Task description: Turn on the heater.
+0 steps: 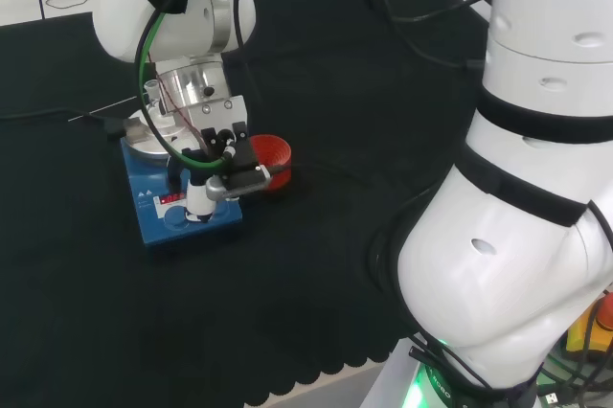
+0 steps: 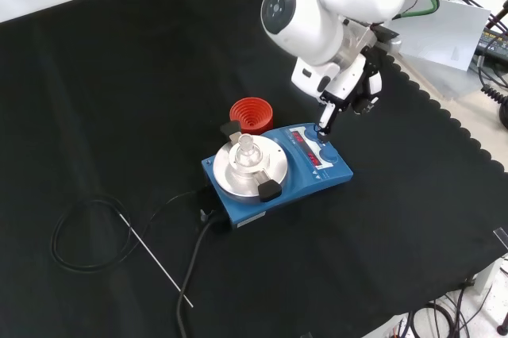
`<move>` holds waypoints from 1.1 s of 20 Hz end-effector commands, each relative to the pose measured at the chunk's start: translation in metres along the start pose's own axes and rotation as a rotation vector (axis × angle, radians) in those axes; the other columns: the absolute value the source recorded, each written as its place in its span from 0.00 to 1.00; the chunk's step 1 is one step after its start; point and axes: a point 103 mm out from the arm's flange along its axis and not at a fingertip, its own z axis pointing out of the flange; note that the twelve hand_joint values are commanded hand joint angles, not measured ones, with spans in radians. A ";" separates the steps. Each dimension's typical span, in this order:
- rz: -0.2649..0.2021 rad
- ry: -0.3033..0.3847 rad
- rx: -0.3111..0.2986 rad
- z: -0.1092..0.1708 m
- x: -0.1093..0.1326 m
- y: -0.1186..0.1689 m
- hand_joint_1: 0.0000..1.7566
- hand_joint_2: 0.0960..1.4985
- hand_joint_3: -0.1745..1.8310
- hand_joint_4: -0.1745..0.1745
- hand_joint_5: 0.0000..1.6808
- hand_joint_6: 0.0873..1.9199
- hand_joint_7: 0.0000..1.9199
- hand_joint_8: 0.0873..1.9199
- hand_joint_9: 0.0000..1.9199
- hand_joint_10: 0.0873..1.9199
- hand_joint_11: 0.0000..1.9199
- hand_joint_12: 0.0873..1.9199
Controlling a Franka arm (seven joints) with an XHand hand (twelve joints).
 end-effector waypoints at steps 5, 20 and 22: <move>0.012 -0.018 0.049 0.007 0.000 0.002 0.82 0.40 0.62 0.39 0.17 0.17 0.83 0.78 0.86 0.72 0.63 0.71; 0.011 -0.027 0.087 0.012 0.002 0.008 0.82 0.40 0.63 0.39 0.18 0.14 0.84 0.78 0.87 0.73 0.63 0.72; 0.015 -0.030 0.090 0.012 0.002 0.008 0.82 0.40 0.63 0.39 0.18 0.14 0.84 0.78 0.87 0.73 0.63 0.72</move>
